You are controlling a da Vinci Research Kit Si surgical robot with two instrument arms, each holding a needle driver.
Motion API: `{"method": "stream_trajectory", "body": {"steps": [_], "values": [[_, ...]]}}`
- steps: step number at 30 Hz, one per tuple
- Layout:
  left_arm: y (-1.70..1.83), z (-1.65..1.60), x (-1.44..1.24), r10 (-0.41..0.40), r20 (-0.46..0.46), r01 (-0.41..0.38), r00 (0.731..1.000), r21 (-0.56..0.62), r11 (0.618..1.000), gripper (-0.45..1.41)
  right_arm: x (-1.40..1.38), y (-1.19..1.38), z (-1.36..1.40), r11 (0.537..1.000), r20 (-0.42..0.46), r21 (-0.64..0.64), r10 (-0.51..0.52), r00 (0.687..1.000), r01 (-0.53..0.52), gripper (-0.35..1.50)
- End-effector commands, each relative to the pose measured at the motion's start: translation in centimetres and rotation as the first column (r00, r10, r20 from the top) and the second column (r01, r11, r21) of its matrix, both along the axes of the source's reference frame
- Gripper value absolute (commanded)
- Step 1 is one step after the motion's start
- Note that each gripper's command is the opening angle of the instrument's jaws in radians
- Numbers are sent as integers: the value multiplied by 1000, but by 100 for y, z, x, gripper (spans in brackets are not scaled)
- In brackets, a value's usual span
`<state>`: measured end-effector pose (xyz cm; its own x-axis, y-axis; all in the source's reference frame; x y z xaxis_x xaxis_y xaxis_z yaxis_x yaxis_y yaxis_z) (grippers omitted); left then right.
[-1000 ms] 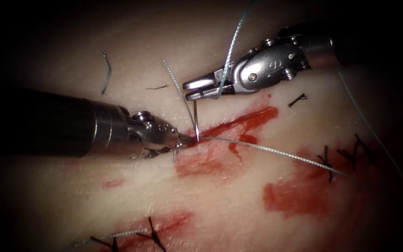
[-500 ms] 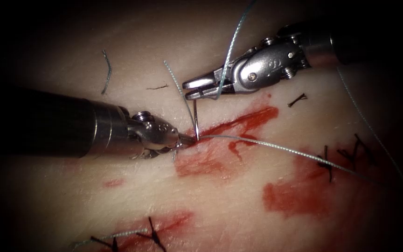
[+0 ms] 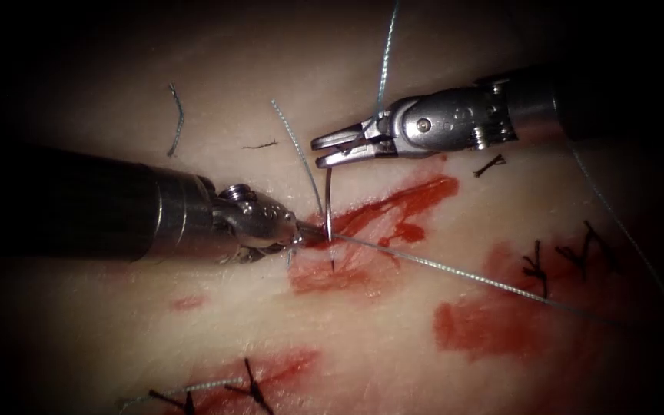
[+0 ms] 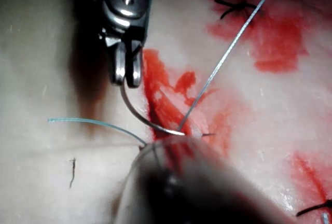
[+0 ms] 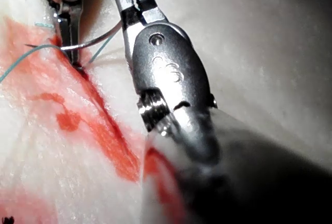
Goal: Wound Closure
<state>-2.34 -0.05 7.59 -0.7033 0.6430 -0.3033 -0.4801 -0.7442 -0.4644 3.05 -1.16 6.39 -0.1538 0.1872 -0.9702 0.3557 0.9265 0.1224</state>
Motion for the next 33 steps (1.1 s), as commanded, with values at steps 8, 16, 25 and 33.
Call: {"method": "stream_trajectory", "body": {"steps": [8,16,25,33], "values": [[2,3,-3,-5,24,5,1000,0,1000,-45,-8,-21,32,916,98,392,51,994,-86,-35],[26,-15,12,-117,133,120,984,-20,993,32,-20,-45,64,847,163,517,43,986,-122,-35],[62,-54,35,-266,329,263,906,53,963,-45,-21,-61,84,775,171,618,26,985,-128,-35],[42,-62,27,503,573,-245,647,-469,849,-23,-20,-67,83,690,187,705,43,981,-164,-35]]}}
